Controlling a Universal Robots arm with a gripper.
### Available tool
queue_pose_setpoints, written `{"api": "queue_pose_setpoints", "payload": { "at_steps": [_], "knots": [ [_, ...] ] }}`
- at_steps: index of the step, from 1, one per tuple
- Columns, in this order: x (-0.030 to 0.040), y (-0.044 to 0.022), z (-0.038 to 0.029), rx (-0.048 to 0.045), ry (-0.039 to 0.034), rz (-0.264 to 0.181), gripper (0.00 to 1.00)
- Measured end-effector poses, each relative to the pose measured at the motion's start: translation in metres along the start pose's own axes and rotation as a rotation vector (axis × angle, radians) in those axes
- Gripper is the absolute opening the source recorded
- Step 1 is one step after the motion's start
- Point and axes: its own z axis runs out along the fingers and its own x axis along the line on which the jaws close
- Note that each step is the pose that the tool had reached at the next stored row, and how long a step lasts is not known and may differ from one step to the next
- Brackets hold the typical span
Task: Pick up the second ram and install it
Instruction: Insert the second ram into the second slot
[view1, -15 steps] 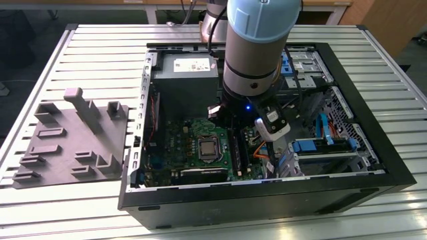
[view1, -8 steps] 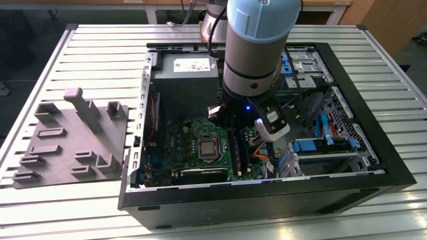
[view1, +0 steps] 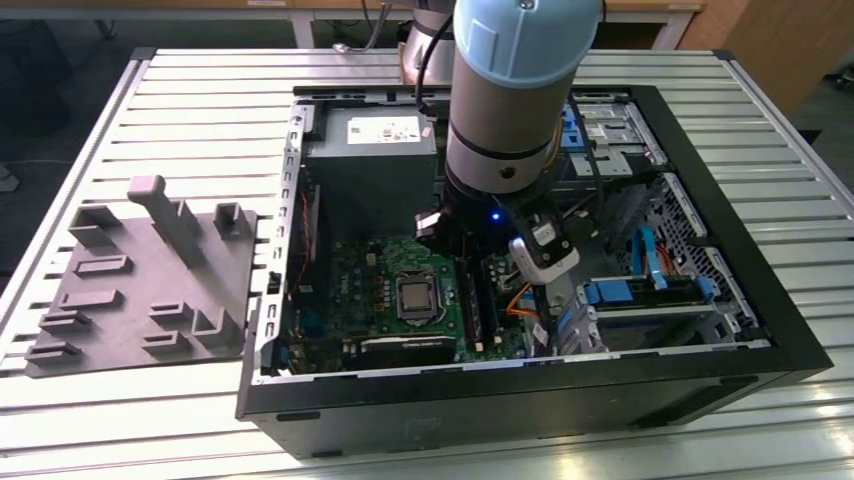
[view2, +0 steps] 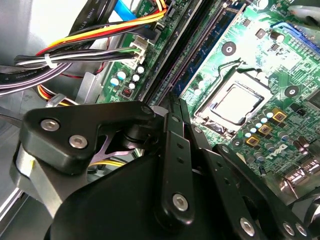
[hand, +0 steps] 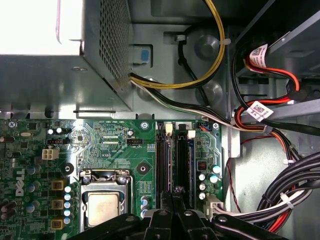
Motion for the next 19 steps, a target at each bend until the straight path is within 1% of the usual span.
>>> {"api": "queue_pose_setpoints", "payload": {
  "at_steps": [19],
  "knots": [
    [0.0004,0.0002,0.0029,0.0001,-0.0002,0.002,0.11]
  ]
}}
